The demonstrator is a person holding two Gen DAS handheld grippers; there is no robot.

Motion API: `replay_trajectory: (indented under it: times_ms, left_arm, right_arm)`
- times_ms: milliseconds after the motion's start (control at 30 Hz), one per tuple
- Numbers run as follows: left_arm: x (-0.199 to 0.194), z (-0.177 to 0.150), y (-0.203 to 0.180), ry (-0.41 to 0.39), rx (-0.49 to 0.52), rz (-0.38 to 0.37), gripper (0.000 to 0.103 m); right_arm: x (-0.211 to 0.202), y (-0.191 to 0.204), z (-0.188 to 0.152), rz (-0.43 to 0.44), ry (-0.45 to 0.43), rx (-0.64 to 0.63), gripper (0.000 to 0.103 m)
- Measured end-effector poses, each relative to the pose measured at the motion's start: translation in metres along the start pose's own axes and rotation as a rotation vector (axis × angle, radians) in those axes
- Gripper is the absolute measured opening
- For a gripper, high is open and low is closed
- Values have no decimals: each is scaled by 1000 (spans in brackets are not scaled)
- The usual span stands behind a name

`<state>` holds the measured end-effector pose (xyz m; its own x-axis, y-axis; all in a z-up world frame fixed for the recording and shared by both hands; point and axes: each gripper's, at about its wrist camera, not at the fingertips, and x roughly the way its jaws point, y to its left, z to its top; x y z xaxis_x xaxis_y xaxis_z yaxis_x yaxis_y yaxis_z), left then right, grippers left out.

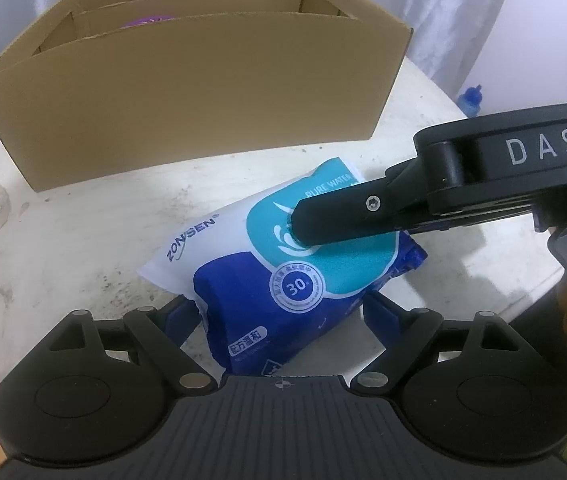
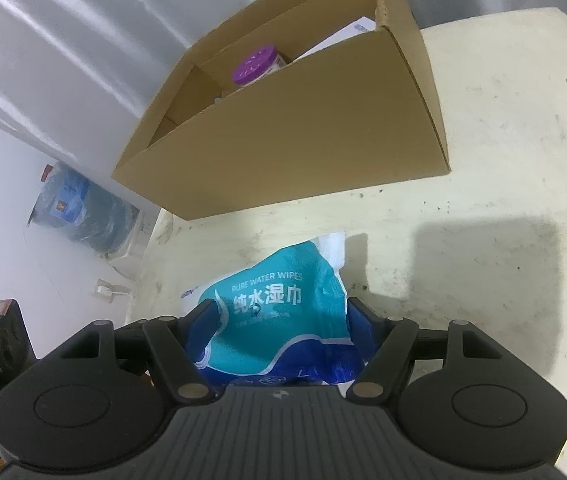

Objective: Organize objects

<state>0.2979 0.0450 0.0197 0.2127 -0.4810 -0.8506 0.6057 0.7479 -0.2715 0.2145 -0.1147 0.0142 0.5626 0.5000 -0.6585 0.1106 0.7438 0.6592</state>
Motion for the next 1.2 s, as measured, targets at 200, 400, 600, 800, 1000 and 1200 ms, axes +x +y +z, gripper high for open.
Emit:
replay_trajectory:
  times_ms: [200, 400, 600, 800, 1000, 1200]
  left_arm:
    - [-2, -2, -3, 7, 8, 8, 89]
    - [1, 0, -8, 10, 9, 16, 91]
    - [2, -1, -10, 7, 15, 23, 91]
    - [2, -2, -16, 7, 37, 35, 91]
    - [3, -1, -18, 8, 31, 39, 91]
    - [-3, -4, -20, 1, 18, 48, 90]
  right_arm:
    - [0, -4, 0, 6, 6, 14, 73]
    - [-1, -6, -3, 13, 4, 20, 73]
    - [-2, -4, -6, 18, 6, 25, 73]
    - [-4, -2, -9, 15, 4, 18, 73]
    - [-3, 0, -9, 17, -5, 13, 72]
    - [-10, 9, -13, 17, -22, -12, 72]
